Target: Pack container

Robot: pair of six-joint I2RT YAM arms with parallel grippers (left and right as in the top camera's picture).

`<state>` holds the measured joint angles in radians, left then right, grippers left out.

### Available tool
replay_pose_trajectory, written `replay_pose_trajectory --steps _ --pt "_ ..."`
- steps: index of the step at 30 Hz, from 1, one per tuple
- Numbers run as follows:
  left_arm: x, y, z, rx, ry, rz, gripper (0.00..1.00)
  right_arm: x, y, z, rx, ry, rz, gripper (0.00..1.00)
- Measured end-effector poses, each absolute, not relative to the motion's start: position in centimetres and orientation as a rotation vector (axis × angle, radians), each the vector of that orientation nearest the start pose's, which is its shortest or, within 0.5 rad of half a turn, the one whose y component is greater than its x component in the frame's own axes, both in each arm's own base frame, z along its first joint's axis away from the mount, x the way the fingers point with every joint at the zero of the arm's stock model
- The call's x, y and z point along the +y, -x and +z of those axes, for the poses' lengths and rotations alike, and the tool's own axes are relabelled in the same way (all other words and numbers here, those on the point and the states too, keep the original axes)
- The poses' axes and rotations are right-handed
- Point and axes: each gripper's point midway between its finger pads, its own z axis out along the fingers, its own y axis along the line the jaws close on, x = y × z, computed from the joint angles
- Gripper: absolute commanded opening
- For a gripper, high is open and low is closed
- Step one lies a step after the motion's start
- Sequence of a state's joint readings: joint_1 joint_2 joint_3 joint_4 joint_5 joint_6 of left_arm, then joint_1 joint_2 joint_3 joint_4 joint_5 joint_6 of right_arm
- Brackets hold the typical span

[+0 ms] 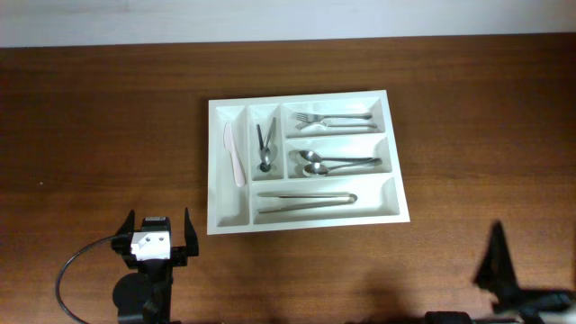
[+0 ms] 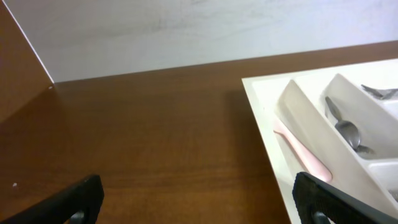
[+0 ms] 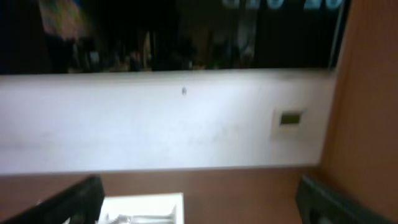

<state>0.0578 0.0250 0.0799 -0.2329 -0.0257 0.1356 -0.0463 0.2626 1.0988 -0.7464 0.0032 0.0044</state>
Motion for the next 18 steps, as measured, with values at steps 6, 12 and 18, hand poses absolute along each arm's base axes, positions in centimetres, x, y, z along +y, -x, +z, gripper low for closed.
replay_pose_trajectory --steps 6,12,18 --pt "1.8 -23.9 14.9 1.753 -0.049 0.164 0.99 -0.9 -19.0 32.2 1.572 -0.162 0.089 0.99" --pt "1.8 -23.9 14.9 1.753 -0.049 0.164 0.99 -0.6 -22.2 26.0 1.542 -0.236 0.198 0.99" --pt "1.8 -23.9 14.9 1.752 -0.049 0.164 0.99 -0.5 -23.4 21.0 1.583 -0.282 0.239 0.99"
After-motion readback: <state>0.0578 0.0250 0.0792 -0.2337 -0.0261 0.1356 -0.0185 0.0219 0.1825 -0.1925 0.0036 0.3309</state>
